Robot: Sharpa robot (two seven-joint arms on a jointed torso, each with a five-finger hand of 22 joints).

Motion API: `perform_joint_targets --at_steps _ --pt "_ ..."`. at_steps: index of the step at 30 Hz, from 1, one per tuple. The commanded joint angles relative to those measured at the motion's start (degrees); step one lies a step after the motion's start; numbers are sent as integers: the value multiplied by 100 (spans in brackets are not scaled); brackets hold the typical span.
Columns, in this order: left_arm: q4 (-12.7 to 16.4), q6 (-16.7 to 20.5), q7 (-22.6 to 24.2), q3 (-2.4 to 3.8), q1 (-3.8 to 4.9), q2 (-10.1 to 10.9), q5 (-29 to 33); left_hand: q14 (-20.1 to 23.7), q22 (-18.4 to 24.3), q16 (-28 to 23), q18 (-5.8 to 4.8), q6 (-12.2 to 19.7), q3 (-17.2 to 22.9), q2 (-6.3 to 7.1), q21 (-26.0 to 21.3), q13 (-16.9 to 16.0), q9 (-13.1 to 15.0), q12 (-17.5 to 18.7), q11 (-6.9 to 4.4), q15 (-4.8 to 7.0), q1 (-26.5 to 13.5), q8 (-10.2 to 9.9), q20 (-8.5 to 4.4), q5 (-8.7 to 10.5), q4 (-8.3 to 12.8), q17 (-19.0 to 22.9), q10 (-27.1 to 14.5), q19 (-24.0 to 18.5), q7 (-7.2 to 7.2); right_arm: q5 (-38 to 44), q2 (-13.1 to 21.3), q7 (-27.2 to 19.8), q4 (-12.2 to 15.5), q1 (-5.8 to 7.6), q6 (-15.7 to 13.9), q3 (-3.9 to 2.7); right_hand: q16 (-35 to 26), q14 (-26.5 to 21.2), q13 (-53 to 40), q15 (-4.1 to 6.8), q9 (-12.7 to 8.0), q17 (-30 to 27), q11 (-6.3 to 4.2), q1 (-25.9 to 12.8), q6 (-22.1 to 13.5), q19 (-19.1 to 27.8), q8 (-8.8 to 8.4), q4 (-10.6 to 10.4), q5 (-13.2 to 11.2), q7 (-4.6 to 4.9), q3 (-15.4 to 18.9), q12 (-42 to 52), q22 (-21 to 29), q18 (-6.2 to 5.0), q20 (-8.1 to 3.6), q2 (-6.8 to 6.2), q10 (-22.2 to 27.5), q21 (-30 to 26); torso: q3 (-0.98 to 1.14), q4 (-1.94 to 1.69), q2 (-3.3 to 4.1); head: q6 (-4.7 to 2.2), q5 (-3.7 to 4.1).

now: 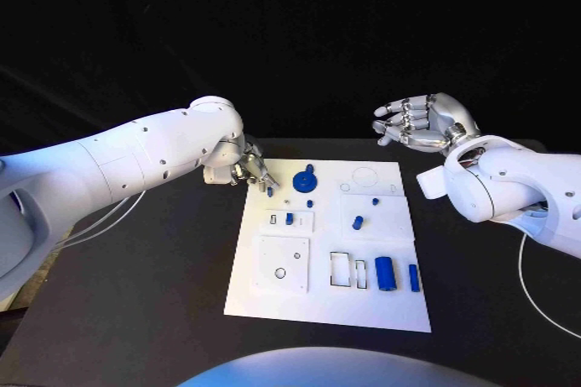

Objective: Assemble the parts on the task board

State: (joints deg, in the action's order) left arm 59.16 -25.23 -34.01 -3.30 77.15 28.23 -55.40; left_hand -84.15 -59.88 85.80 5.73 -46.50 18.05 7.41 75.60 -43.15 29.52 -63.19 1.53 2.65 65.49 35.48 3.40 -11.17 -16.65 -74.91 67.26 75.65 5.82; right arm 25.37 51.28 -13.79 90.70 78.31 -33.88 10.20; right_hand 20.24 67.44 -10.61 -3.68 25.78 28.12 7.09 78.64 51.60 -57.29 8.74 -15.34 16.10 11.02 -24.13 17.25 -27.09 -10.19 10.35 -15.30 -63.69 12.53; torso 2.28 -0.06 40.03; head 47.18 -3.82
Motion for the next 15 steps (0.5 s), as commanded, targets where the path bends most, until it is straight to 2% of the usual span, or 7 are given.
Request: perform_joint_targets --at_steps 1,9,15 --pt "-25 -125 76 -4 -17 -27 51 -342 -2 -17 24 -39 24 -5 -1 2 -11 -26 -10 -35 69 -38 42 -35 31 -623 -22 0 10 16 -2 -29 7 -2 42 -1 -30 7 4 -24 -9 -7 0 -59 24 23 -29 -7 -17 29 5 -20 5 -22 24 18 -49 -31 -1 3 7 3 8" --pt "-82 -95 81 -10 -32 -49 70 -346 -13 -10 22 -52 32 -22 5 -4 -16 -32 -10 -35 82 -36 43 -34 25 -636 -16 5 9 15 2 -36 13 -2 35 -1 -40 12 19 -23 -11 -6 -1 -60 25 20 -29 -3 -16 28 2 -22 14 -23 25 26 -54 -37 2 3 6 15 16" --pt "-84 -36 82 -10 -34 -55 108 -351 -35 -4 19 -121 67 -96 18 -17 -26 -51 -26 -24 149 -12 39 -31 23 -644 12 17 -12 11 -1 -47 13 -2 29 -1 -42 13 22 -23 -11 -6 -2 -60 26 19 -28 -2 -15 27 1 -22 16 -24 25 29 -56 -38 4 1 2 27 16"
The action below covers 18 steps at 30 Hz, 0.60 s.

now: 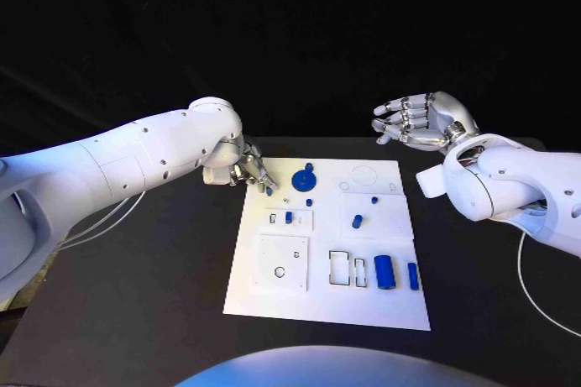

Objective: Assemble the parts on the task board

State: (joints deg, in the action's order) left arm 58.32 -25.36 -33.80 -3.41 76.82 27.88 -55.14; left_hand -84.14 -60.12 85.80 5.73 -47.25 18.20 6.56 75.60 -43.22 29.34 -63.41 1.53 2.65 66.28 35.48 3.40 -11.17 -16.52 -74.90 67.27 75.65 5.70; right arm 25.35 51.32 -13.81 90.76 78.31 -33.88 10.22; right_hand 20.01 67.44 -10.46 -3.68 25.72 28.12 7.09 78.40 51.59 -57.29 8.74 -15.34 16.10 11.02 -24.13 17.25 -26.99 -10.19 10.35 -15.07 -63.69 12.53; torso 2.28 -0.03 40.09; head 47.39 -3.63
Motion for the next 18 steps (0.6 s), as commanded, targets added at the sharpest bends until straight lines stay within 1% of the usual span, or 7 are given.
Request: perform_joint_targets --at_steps 1,7,9,12,14,15,18 --pt "-1 -11 61 1 -1 -20 99 -352 -7 -2 20 -59 70 -37 16 -2 -10 -27 -32 -20 98 -7 37 -32 14 -648 12 16 -7 12 -6 -45 7 -2 30 -2 -19 13 8 -23 -5 -6 -2 -36 26 19 -28 -2 -15 27 1 -22 6 -24 25 5 -56 -38 3 -1 -5 9 -3" --pt "-8 16 75 1 -1 -22 199 -354 -16 -2 21 -121 225 -173 21 -23 2 -49 -77 17 342 55 11 -26 80 -648 47 19 -59 10 -9 -44 1 -2 35 -2 -20 15 10 -23 -5 -6 -2 -36 27 18 -28 -1 -15 27 0 -21 8 -24 25 7 -58 -39 2 0 -8 16 -9" --pt "-11 31 88 1 -1 -20 261 -354 -30 -4 19 -157 468 -280 27 -13 63 -41 -128 61 649 157 -26 -12 247 -646 59 26 -116 10 -11 -42 -2 -2 38 -2 -20 15 10 -23 -5 -6 -2 -36 27 18 -28 -1 -15 27 0 -21 8 -24 25 7 -58 -39 4 -2 -7 15 -9" --pt "-14 76 115 1 -1 -15 383 -354 -38 -6 18 -91 895 -350 30 -8 148 -24 -156 95 965 252 -62 -15 512 -644 76 28 -139 9 -16 -38 -8 -2 47 -2 -20 15 10 -23 -5 -6 -2 -36 27 18 -28 -1 -15 27 0 -21 8 -24 25 7 -58 -39 4 -2 -6 18 -8" --pt "-14 117 143 1 -1 -8 462 -355 -54 -6 11 -18 1461 -295 37 0 284 -13 -152 84 989 401 -63 15 709 -645 117 34 -120 8 -20 -35 -13 -2 53 -2 -20 15 10 -23 -5 -6 -2 -36 27 18 -28 -1 -15 27 0 -21 8 -24 25 7 -58 -39 2 -2 -6 18 -7" --pt "-10 149 160 2 -1 -1 507 -356 -69 -6 12 17 1844 -229 45 0 386 -21 -140 75 843 513 -59 69 803 -646 148 39 -112 8 -23 -34 -16 -2 57 -2 -20 15 10 -23 -5 -6 -2 -36 27 18 -28 -1 -15 27 0 -21 8 -24 25 7 -58 -39 1 -1 -7 20 -8" --pt "9 227 181 6 -2 22 596 -356 -81 -6 7 45 2178 -165 51 -18 482 -44 -144 83 687 624 -52 81 929 -646 181 43 -119 7 -26 -29 -22 -2 65 -2 -20 15 10 -23 -5 -6 -2 -36 27 18 -28 -1 -15 27 0 -21 8 -24 25 7 -58 -39 4 -1 -4 22 -12"
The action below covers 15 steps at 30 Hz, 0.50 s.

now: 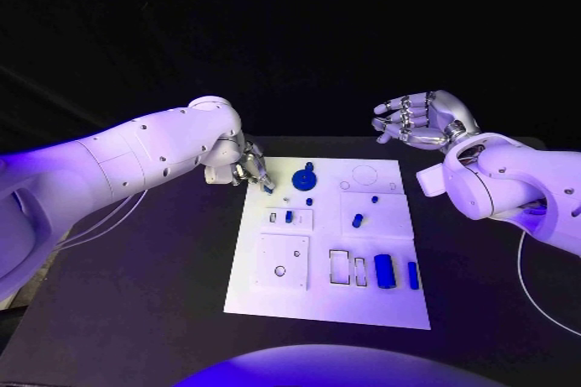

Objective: Assemble the parts on the task board

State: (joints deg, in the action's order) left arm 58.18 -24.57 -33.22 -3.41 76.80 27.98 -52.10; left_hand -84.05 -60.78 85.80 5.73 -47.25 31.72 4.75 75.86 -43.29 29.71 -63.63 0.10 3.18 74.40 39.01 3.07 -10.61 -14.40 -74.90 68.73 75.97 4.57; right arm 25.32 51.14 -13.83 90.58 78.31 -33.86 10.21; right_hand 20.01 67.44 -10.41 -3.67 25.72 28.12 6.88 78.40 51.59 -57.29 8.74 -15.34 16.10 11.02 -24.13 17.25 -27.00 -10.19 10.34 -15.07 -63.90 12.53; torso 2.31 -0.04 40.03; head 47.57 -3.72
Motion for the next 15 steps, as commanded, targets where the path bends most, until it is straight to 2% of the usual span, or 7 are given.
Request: perform_joint_targets --at_steps 1,9,11,15 --pt "30 177 125 9 0 21 323 -366 -20 -6 7 54 915 31 28 -16 472 -28 -4 29 -171 301 -21 28 758 -646 43 13 -8 11 -9 -25 -6 -2 65 -1 -20 15 5 -23 -5 -6 19 -36 27 18 -28 -1 -15 27 0 -21 8 -24 25 7 -37 -39 -1 0 3 6 -1" --pt "188 456 55 24 -4 131 608 -367 -15 -5 9 72 1148 93 26 22 545 -15 -11 35 -319 392 -26 18 874 -647 37 11 -15 11 -12 -14 -19 -3 88 -1 -25 18 13 -22 -6 -6 18 -39 30 15 -27 -1 -15 26 -1 -21 13 -24 25 11 -41 -42 -3 -10 -6 7 -10" --pt "305 515 25 27 -5 205 675 -368 -12 -3 9 73 1164 98 25 34 551 -9 -11 36 -337 399 -26 18 879 -651 34 9 -15 11 -12 -13 -24 -3 92 0 -27 19 16 -22 -7 -6 18 -41 30 15 -27 -1 -15 26 0 -21 15 -24 26 11 -42 -43 -8 -11 -6 8 -10" --pt "600 610 -35 30 -7 394 750 -368 -22 -3 8 66 1209 113 30 7 568 -30 -16 39 -387 425 -28 16 898 -652 58 15 -22 11 -11 -12 -32 -3 101 0 -27 19 16 -22 -7 -6 18 -41 30 15 -27 -1 -15 26 0 -21 15 -24 26 11 -42 -43 -4 -13 -17 20 -25"
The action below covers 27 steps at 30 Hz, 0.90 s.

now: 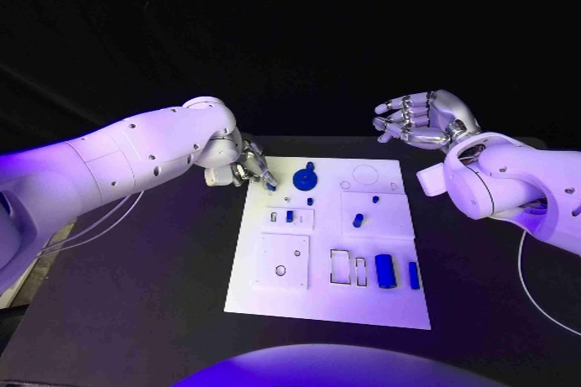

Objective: Assemble the parts on the task board

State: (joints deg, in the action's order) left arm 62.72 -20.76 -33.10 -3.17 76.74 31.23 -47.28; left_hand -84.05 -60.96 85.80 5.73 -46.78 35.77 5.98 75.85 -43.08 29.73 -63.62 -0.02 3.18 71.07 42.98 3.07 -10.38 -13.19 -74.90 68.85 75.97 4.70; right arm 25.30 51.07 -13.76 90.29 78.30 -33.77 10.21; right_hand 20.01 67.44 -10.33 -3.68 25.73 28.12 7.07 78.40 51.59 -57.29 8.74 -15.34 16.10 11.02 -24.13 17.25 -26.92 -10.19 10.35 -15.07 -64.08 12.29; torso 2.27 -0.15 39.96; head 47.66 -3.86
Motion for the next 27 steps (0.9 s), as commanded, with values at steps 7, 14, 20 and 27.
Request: perform_joint_targets --at_steps 7,14,20,27 --pt "823 478 -74 7 -12 481 207 -371 -67 1 -2 6 1028 42 65 -71 618 -83 -30 60 -174 107 -47 -22 896 -659 116 52 -59 13 -3 -18 -21 -11 109 0 -27 19 8 -22 -7 -6 0 -41 30 15 -27 -1 -15 26 0 -22 6 -24 26 11 -23 -19 0 2 -5 14 -33" --pt "1363 738 -53 -1 -76 822 58 -374 -163 4 -20 -19 1257 110 119 -144 661 -147 -50 80 -293 184 -66 -40 1013 -665 199 107 -78 13 1 -16 -31 -25 122 2 -34 19 16 -23 -9 -6 1 -46 29 14 -28 -1 -17 27 3 -24 12 -24 26 9 -23 -23 -2 1 -3 34 -59" --pt "1667 911 -19 -13 -142 994 -115 -374 -189 3 -25 -28 1342 140 135 -157 674 -161 -58 87 -346 211 -73 -50 1056 -665 223 121 -86 13 4 -18 -36 -36 128 3 -36 18 19 -24 -9 -6 1 -48 28 14 -29 0 -17 27 4 -24 13 -24 27 8 -23 -25 -7 1 1 27 -81" --pt "1858 1034 29 -35 -192 1046 -414 -377 -281 7 -43 -55 1447 191 184 -205 686 -196 -73 98 -410 243 -82 -71 1122 -674 284 169 -100 13 -4 -17 -45 -48 137 3 -36 18 19 -24 -9 -6 1 -48 28 14 -29 0 -17 27 4 -24 13 -24 27 8 -23 -25 -6 6 6 27 -104"
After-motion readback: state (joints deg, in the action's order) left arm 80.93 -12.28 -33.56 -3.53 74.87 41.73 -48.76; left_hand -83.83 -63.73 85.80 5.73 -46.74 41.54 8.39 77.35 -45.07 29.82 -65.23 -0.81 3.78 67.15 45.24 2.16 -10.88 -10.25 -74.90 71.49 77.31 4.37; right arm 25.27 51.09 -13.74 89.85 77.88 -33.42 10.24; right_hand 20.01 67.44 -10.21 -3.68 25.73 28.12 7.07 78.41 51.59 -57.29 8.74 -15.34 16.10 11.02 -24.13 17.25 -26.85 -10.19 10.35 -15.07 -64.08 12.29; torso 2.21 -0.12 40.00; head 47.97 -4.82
